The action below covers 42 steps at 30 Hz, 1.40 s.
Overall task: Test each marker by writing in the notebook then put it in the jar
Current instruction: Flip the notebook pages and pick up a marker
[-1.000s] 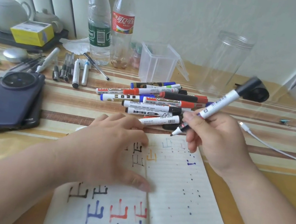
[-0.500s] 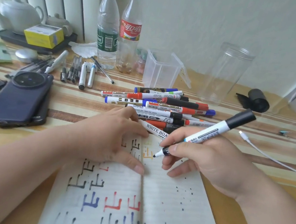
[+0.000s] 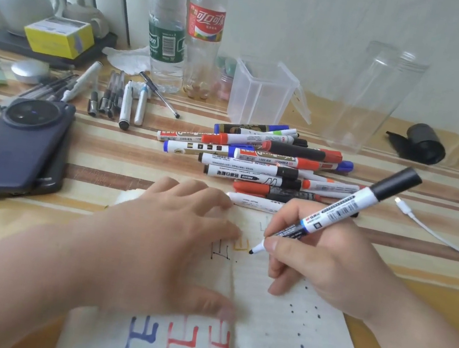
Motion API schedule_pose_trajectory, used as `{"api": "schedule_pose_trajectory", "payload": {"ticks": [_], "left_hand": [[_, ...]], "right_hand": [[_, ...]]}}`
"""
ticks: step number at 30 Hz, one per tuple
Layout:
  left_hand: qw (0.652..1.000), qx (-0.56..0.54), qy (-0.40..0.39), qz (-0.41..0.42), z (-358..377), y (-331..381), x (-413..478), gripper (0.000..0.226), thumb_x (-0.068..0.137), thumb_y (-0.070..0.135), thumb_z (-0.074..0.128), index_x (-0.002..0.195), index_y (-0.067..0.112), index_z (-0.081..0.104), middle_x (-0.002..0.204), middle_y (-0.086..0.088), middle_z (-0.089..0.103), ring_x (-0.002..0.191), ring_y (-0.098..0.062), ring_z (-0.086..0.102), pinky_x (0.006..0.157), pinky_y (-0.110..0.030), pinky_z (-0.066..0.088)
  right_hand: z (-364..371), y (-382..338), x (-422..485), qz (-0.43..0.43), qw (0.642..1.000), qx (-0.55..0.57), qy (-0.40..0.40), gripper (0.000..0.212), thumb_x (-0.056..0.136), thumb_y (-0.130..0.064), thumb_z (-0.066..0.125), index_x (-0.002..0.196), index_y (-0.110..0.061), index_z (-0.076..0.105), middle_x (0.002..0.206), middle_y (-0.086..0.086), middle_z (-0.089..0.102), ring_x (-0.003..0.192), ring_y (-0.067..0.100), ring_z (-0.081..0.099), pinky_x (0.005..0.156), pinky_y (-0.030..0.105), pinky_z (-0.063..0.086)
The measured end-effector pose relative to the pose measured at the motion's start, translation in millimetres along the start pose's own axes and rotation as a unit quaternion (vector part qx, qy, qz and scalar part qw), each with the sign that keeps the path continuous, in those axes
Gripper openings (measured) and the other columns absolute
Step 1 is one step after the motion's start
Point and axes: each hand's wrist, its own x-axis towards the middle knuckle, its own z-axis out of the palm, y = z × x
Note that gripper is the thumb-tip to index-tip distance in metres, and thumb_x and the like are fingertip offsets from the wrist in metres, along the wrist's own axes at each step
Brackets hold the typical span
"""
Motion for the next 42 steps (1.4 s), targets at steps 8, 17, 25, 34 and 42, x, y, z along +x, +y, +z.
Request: {"api": "schedule_pose_trajectory", "payload": {"ticks": [8, 17, 25, 34, 42], "left_hand": [[1.000, -0.026, -0.015, -0.004, 9.1, 0.2, 7.8, 0.112, 0.056, 0.106, 0.024, 0.152, 0.048, 0.016, 0.158, 0.027, 0.006, 0.146, -0.001, 0.001, 0.121, -0.032, 0.007], [0.998, -0.065, -0.020, -0.004, 8.3, -5.1, 8.5, 0.113, 0.048, 0.108, 0.035, 0.147, 0.056, 0.021, 0.155, 0.034, 0.004, 0.145, 0.003, 0.000, 0.120, -0.032, 0.008], [0.997, -0.078, -0.016, -0.002, 8.1, -3.8, 7.9, 0.108, 0.049, 0.105, 0.040, 0.145, 0.056, 0.026, 0.154, 0.033, 0.009, 0.144, 0.002, 0.003, 0.115, -0.028, 0.007], [0.996, -0.081, -0.030, -0.003, 7.3, -4.4, 8.3, 0.105, 0.048, 0.106, 0.039, 0.142, 0.061, 0.027, 0.153, 0.033, 0.011, 0.144, -0.001, 0.005, 0.115, -0.031, 0.009], [0.996, -0.081, -0.029, -0.006, 6.6, -3.4, 9.4, 0.104, 0.048, 0.106, 0.040, 0.141, 0.061, 0.027, 0.152, 0.034, 0.011, 0.142, 0.000, 0.007, 0.115, -0.031, 0.009]], "right_hand": [[3.8, 1.6, -1.4, -0.015, 0.997, -0.071, 0.003, 0.012, 0.079, -0.026, 0.072, 0.075, -0.015, 0.068, 0.054, 0.010, 0.059, 0.048, 0.022, 0.059, 0.046, 0.033, 0.052], [-0.9, -0.4, -5.7, -0.020, 0.993, -0.116, 0.003, 0.010, 0.080, -0.015, 0.074, 0.084, -0.023, 0.069, 0.067, -0.005, 0.067, 0.054, 0.026, 0.071, 0.052, 0.042, 0.054], [1.8, 1.2, -8.2, -0.045, 0.988, -0.149, 0.005, 0.007, 0.074, -0.022, 0.072, 0.078, -0.020, 0.066, 0.055, 0.003, 0.060, 0.041, 0.016, 0.055, 0.041, 0.030, 0.045], [4.9, -1.3, -6.9, -0.032, 0.985, -0.172, 0.004, 0.016, 0.086, -0.011, 0.075, 0.078, -0.022, 0.066, 0.057, 0.004, 0.061, 0.039, 0.013, 0.053, 0.040, 0.024, 0.043], [7.3, -5.1, -7.8, -0.020, 0.984, -0.178, 0.012, 0.014, 0.083, -0.006, 0.073, 0.075, -0.016, 0.066, 0.045, -0.007, 0.054, 0.038, 0.012, 0.049, 0.039, 0.024, 0.041]]}}
